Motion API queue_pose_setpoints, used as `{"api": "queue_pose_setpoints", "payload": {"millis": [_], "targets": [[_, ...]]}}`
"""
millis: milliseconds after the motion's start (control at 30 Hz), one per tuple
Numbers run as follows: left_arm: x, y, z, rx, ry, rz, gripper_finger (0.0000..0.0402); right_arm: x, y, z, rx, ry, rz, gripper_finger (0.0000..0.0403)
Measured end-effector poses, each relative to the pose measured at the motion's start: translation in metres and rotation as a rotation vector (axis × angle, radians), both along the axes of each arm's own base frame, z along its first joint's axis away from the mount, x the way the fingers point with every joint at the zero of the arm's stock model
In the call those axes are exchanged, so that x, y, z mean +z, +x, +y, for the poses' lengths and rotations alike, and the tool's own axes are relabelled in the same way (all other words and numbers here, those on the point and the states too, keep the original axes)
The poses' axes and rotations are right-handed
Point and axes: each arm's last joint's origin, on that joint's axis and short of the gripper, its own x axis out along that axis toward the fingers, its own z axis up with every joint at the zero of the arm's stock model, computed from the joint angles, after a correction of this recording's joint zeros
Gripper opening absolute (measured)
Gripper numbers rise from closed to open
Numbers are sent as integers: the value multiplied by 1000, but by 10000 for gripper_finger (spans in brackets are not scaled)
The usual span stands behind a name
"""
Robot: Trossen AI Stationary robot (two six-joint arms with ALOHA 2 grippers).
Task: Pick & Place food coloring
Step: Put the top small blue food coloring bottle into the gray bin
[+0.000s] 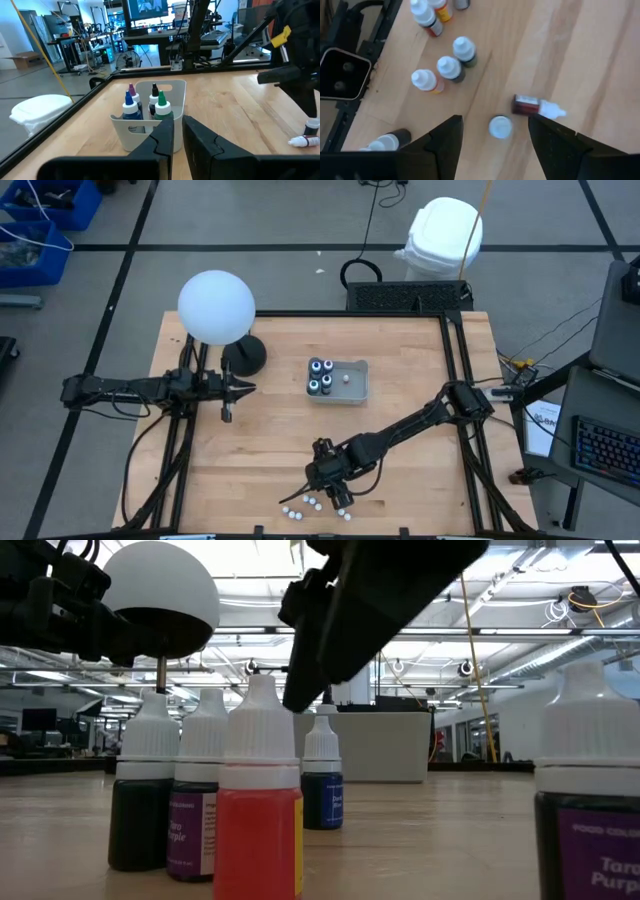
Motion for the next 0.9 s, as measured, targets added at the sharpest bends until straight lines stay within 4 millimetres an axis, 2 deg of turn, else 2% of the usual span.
{"api": "queue_pose_setpoints", "payload": {"millis": [333,700,900], "targets": [[0,0,0,0,-4,0,47,-17,-3,1,-5,12,-21,212],[0,0,0,0,-3,0,47,-17,-3,0,-18,-9,-30,211],[0,0,0,0,-3,0,47,-22,-2,-1,-31,-19,-55,190]]}}
